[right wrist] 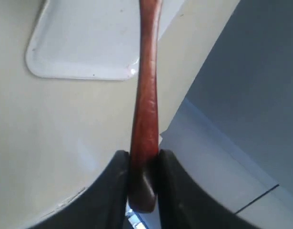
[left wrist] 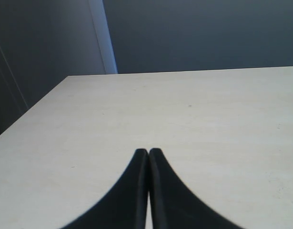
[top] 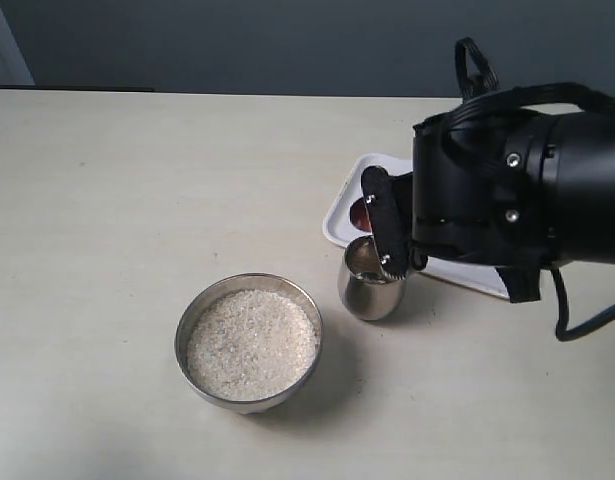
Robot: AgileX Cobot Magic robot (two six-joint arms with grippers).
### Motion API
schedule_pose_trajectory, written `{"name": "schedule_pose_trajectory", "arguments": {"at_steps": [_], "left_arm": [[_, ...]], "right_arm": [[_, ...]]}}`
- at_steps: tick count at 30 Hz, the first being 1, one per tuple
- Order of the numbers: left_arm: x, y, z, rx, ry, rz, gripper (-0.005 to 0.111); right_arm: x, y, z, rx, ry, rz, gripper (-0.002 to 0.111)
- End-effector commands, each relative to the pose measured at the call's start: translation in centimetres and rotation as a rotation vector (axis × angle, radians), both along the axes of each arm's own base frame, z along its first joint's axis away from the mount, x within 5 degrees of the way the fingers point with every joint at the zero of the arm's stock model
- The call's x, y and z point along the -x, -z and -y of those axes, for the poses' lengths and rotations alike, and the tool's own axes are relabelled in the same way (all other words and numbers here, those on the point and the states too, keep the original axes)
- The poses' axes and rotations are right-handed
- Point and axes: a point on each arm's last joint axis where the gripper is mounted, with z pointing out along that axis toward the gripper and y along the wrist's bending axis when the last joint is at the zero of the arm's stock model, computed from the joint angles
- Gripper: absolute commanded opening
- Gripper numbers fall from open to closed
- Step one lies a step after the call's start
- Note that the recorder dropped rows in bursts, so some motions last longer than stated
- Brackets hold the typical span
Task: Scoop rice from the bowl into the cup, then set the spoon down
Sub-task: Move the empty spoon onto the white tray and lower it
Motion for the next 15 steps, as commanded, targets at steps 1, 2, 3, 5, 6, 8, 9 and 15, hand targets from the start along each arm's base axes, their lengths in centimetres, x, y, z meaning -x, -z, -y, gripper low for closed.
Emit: {"name": "schedule_pose_trajectory", "arguments": {"at_steps": [1,2,3,5,6,8,9,15], "left_arm": [[0.0,-0.2,0.0,0.001,0.003,0.016,0.001],[0.0,-0.2,0.0,0.001,0.003,0.016,0.001],[0.0,-0.2,0.0,0.001,0.003,0.016,0.001],[0.0,-0.2,0.0,0.001,0.003,0.016,0.001],[0.0,-0.2,0.0,0.001,0.003,0.016,0.001],[0.0,-0.2,0.0,0.001,0.003,0.016,0.001],[0.0,-0.2,0.0,0.001,0.003,0.016,0.001],[0.0,-0.2,0.0,0.001,0.003,0.016,0.001]], "right_arm": [[-1.3,-1.5,1.1,-0.184,0.192,0.071,-0.001],[-1.7,-1.6,1.4,-0.225,0.245,0.068,-0.001],[-2.2,-1.7,1.9,-0.269,0.314,0.053,-0.001],[-2.9,-1.5,3.0,-0.331,0.440,-0.008,-0.001],[-3.3,-1.3,3.7,-0.367,0.514,-0.048,-0.001],[-4.4,-0.5,4.7,-0.481,0.608,-0.112,-0.001],[-5.0,0.0,5.1,-0.536,0.654,-0.143,-0.001],[-8.2,2.6,7.2,-0.683,0.828,-0.200,-0.001]]}}
